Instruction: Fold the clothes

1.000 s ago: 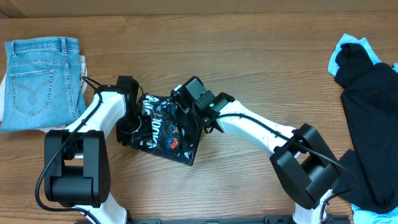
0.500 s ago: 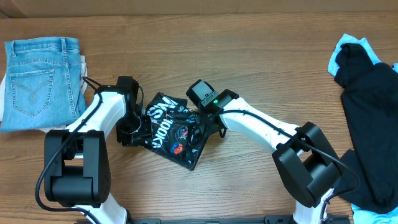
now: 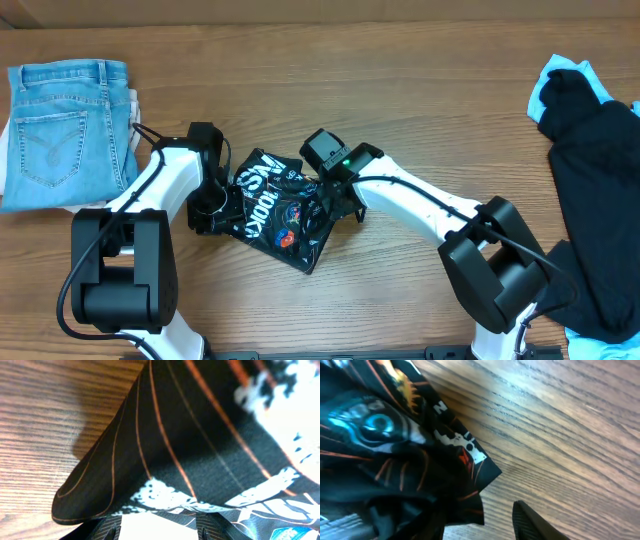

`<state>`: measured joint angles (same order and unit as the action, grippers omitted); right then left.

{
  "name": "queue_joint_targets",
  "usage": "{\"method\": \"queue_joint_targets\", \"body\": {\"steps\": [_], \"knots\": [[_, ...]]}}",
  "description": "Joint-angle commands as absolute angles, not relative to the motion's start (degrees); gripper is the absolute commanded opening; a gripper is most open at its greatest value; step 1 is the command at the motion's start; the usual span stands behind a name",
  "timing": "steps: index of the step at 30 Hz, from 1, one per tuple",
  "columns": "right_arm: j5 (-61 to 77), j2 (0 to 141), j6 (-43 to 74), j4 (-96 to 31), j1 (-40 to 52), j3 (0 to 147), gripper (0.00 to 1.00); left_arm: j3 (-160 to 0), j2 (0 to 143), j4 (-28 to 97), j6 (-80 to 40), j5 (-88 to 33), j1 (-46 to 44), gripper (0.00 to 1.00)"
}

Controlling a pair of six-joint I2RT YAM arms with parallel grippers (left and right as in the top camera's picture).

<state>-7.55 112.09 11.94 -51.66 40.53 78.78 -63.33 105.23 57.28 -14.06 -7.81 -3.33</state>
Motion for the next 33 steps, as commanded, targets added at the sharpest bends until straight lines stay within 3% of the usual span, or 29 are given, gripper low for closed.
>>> {"method": "queue_joint_targets", "body": {"steps": [1,9,21,23,26,33], "knots": [[-4.0,106.2,11.8,-52.0,40.7,83.5,0.5,-63.0,105.6,56.9,-15.1,-7.1,-3.0,0.51],[8.4,106.0,11.9,-51.2,40.9,82.4,0.51,-63.0,105.6,56.9,-15.0,-7.1,-3.0,0.52],[8.6,111.7,13.4,-45.7,42.4,79.3,0.5,-63.0,105.6,56.9,-15.0,-7.1,-3.0,0.53],[8.7,112.8,14.5,-45.8,42.4,79.3,0.38,-63.0,105.6,56.9,-15.0,-7.1,-3.0,0.53],[7.8,113.2,17.1,-47.1,42.4,79.3,0.07,-63.0,105.6,56.9,-15.0,-7.1,-3.0,0.54],[1.3,113.1,21.4,-55.2,42.4,79.4,0.04,-63.0,105.6,56.9,-15.0,-7.1,-3.0,0.54]]}}
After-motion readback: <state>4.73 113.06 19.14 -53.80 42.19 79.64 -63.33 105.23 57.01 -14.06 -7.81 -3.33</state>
